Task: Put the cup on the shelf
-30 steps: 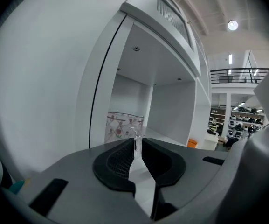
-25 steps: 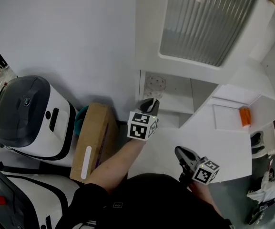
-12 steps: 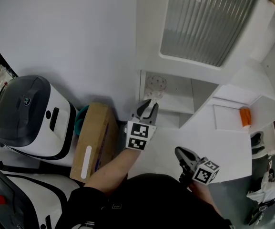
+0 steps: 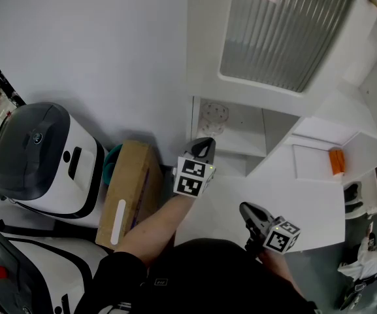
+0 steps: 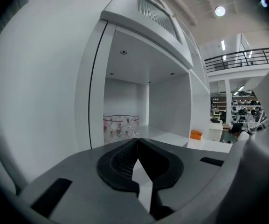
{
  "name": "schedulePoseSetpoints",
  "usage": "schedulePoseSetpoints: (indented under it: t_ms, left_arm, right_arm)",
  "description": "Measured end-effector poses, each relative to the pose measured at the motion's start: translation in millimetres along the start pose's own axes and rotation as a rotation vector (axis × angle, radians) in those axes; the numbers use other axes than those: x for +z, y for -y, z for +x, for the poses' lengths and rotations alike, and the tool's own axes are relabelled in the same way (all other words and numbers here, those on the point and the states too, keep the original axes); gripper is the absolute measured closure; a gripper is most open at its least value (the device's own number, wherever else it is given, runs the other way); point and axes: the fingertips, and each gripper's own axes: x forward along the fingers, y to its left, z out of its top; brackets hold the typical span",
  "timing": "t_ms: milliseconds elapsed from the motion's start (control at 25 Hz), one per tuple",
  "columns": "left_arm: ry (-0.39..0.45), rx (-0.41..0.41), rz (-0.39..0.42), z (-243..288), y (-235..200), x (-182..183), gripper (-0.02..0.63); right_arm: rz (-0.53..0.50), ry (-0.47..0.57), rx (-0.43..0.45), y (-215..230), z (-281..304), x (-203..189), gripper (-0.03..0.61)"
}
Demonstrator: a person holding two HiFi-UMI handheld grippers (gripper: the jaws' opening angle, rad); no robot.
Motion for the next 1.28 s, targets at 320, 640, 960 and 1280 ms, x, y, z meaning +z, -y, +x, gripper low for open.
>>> schedulePoseSetpoints:
  t_ms: [320,640,960,1280]
  left_arm:
    - [-0.050,0.067,0.022,18,-9,-5,0.600]
    - [0.012,0.121,0.057,-8,9,11,0.600]
    - [0.027,0.161,-0.032,-67,63,-7,0.600]
    - [0.006,0.057,-0.108,-110,136,-29,0.600]
  right_arm:
    - [0.024,0.004,-0.001,6,-11,-3,0.561]
    - [0.052,0.010,0.022,17,-48,-7,0.561]
    - [0.051,-0.094,0.087,37,-107,-28,0.561]
    - [-0.016,-0.094,0.123,28,-126,-20,0.561]
